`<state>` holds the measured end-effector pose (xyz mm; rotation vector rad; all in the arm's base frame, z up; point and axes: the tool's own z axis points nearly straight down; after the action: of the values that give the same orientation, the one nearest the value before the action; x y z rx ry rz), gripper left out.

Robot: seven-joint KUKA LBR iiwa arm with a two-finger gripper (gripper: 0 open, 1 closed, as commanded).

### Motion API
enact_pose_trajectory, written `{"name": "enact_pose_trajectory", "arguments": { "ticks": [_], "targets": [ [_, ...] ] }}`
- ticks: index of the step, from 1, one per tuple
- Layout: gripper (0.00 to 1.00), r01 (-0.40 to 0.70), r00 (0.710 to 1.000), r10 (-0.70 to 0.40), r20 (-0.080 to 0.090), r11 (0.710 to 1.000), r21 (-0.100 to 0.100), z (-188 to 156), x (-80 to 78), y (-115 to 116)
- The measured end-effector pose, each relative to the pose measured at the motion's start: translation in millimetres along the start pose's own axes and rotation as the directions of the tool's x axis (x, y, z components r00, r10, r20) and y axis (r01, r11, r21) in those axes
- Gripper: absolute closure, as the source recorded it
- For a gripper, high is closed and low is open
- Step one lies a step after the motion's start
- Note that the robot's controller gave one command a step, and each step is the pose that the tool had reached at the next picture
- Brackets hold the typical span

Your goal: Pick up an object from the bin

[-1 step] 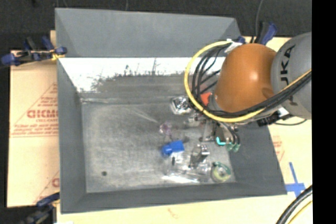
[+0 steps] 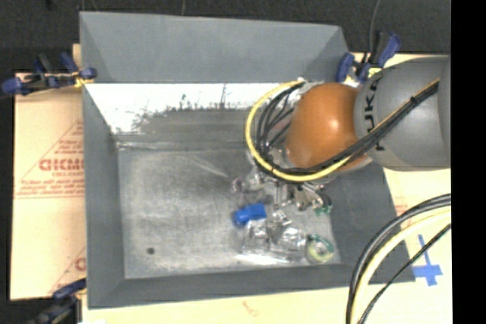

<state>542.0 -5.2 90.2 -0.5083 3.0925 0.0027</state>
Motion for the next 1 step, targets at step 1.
{"name": "enact_pose_trajectory", "arguments": {
  "ticks": [1],
  "targets": [
    [1.00, -0.002, 1.000, 0.002, -0.019, 1.000, -0.001, -0.5, 3.0, -1.8]
  ]
}}
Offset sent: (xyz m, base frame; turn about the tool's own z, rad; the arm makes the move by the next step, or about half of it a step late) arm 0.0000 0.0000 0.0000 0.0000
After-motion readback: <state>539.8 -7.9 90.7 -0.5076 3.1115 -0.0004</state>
